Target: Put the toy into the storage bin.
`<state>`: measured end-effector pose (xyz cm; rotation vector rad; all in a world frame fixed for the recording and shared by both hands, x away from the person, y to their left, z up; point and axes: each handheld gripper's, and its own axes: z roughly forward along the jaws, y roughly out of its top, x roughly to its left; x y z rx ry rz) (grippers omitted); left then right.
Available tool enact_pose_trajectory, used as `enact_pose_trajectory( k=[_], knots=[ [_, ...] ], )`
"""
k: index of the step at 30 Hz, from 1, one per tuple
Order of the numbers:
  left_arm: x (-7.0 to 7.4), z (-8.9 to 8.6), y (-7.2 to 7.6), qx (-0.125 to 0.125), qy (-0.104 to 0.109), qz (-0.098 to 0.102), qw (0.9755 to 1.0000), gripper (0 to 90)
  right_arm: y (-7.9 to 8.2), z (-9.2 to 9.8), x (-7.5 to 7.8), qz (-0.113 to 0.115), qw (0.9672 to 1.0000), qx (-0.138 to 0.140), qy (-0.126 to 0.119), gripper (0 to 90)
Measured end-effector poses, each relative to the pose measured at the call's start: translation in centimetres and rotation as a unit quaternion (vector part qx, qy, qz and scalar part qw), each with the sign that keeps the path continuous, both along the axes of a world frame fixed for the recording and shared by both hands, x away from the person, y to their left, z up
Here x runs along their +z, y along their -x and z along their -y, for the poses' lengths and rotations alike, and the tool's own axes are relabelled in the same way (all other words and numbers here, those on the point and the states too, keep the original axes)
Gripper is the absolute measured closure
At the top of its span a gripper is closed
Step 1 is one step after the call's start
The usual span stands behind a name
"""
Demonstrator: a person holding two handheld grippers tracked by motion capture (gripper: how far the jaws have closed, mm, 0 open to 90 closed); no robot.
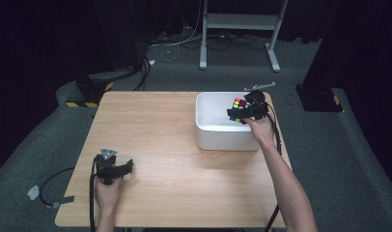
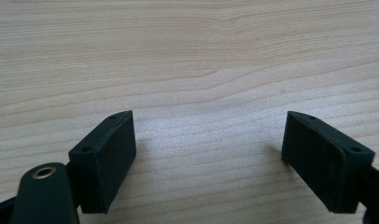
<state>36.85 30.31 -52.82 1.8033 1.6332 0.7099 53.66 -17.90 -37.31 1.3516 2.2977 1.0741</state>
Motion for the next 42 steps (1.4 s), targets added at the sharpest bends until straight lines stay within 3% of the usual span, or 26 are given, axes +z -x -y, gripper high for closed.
enact_pose_trajectory(
  k=[42],
  knots=[
    [0.0,0.0,0.0,-0.001,-0.002,-0.001,1.0000,17.9,2.3,0.9,0.2,0.017,0.9998,0.011,0.003,13.7]
  ],
)
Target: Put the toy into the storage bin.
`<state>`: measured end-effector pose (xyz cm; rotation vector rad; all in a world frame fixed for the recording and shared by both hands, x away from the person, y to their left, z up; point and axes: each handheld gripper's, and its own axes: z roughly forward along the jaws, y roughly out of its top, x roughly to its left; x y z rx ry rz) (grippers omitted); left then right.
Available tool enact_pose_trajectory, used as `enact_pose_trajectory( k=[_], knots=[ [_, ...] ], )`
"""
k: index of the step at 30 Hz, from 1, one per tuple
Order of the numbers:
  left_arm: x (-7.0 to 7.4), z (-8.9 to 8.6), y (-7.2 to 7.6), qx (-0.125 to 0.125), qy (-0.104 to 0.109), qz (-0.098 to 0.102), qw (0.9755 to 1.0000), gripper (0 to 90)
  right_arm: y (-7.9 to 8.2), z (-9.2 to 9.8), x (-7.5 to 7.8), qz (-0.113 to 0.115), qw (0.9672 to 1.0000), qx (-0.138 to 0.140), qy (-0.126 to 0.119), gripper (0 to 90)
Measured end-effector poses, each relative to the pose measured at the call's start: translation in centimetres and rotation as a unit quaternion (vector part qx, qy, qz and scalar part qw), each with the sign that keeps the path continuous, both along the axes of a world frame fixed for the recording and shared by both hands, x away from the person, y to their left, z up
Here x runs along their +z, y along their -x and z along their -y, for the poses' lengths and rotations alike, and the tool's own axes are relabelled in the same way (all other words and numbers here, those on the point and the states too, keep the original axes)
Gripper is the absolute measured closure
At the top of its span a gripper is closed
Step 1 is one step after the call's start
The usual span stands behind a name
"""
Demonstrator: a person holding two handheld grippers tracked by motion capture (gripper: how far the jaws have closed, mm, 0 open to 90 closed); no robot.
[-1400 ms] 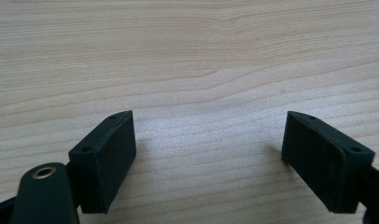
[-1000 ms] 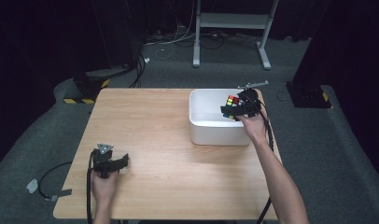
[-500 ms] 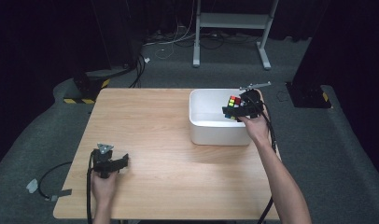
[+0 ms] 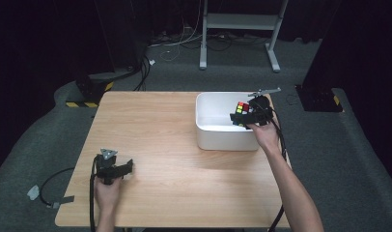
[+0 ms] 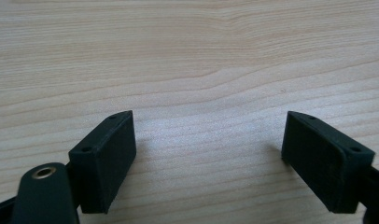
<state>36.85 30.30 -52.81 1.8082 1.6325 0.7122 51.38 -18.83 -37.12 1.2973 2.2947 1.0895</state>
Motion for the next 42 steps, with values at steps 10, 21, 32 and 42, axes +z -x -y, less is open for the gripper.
enact_pose_trajectory(
  k=[10,21,32,42],
  knots=[
    [0.0,0.0,0.0,0.001,0.001,0.001,1.0000,17.9,0.7,0.0,-0.2,0.004,1.0000,0.005,-0.003,13.6],
    [0.0,0.0,0.0,0.000,-0.001,-0.001,1.0000,17.9,1.2,0.3,-0.7,0.001,1.0000,0.005,-0.006,13.6],
    [0.0,0.0,0.0,0.000,-0.001,0.000,1.0000,17.9,1.5,0.4,-1.0,0.004,1.0000,0.006,-0.006,13.6],
    [0.0,0.0,0.0,0.000,0.000,0.000,1.0000,17.9,1.4,0.4,-1.2,0.000,0.9999,0.011,-0.008,13.5]
  ],
)
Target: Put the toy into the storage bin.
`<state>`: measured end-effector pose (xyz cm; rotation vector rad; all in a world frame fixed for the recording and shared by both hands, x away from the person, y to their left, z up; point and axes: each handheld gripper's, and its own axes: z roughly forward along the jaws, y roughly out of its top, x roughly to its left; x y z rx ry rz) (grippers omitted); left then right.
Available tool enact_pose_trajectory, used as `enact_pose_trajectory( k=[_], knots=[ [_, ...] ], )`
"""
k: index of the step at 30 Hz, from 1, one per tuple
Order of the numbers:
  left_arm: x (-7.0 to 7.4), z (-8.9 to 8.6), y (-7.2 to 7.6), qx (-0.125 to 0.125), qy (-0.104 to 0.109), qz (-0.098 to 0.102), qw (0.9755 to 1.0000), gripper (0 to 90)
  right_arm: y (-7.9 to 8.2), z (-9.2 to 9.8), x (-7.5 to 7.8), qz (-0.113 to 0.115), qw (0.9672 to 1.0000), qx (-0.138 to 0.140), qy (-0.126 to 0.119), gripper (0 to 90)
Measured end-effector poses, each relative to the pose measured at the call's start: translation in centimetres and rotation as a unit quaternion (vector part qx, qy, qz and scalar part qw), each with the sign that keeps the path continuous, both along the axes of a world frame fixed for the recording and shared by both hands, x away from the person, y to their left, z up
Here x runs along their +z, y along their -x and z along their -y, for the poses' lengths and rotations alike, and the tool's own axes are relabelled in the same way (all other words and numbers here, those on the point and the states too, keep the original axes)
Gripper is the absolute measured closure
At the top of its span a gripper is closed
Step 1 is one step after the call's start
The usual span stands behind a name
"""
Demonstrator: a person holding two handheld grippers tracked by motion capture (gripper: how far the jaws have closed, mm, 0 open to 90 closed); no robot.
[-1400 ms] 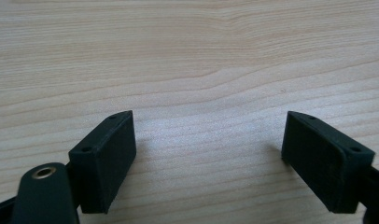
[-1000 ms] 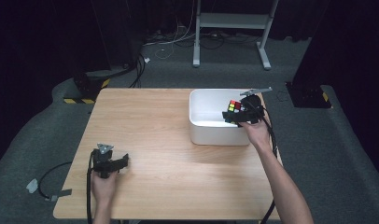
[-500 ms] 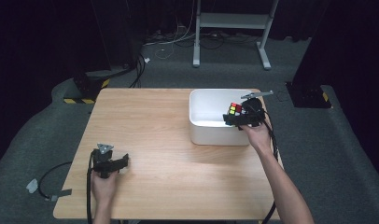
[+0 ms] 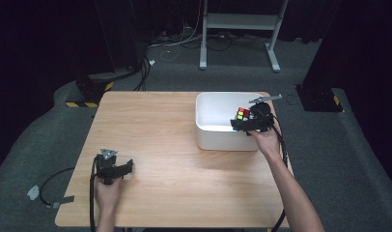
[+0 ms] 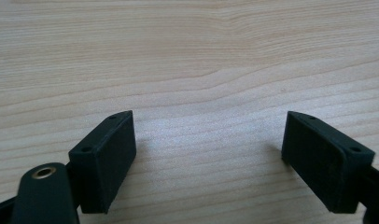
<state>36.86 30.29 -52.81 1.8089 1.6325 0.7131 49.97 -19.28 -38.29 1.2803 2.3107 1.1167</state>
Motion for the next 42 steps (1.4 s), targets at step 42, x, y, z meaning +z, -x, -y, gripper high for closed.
enact_pose_trajectory(
  k=[42],
  knots=[
    [0.0,0.0,0.0,0.000,0.000,0.000,1.0000,17.8,0.8,1.2,0.6,0.003,0.9990,0.008,-0.045,12.2]
  ],
)
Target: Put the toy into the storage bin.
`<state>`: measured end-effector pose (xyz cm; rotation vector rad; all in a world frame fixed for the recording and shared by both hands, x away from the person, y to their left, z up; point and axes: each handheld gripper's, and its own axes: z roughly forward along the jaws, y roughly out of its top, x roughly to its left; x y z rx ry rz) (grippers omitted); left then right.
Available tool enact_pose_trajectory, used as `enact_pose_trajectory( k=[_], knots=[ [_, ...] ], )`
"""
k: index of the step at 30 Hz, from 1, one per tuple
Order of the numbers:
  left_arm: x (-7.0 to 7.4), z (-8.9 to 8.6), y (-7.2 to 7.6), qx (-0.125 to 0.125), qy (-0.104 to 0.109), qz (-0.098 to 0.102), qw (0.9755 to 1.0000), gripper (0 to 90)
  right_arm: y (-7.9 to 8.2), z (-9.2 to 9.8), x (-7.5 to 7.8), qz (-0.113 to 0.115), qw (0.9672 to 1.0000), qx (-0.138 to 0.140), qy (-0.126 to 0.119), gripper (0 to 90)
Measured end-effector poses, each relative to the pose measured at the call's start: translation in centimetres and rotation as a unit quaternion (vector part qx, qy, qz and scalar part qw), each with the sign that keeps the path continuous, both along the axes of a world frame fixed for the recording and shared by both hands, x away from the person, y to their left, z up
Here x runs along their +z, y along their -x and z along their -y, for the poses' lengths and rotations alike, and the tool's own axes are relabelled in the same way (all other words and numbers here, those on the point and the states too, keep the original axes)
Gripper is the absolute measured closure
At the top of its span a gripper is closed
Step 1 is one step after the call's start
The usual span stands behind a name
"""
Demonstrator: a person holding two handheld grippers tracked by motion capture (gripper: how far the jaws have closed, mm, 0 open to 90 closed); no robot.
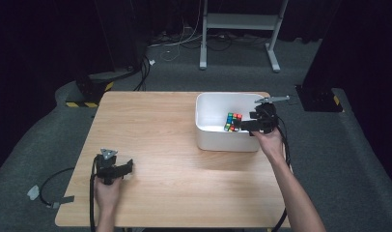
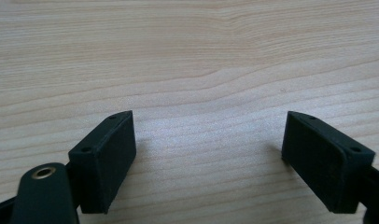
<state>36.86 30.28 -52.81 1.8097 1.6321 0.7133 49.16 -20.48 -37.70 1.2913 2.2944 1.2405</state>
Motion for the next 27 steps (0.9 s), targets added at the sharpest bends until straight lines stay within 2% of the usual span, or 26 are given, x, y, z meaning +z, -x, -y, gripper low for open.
enact_pose_trajectory(
  k=[14,27],
  knots=[
    [0.0,0.0,0.0,0.000,0.000,0.000,1.0000,17.8,2.0,0.9,1.2,0.042,0.9991,0.000,-0.011,16.4],
    [0.0,0.0,0.0,0.000,0.000,0.000,1.0000,17.8,3.1,1.4,1.2,0.052,0.9984,-0.002,-0.022,17.5]
  ],
)
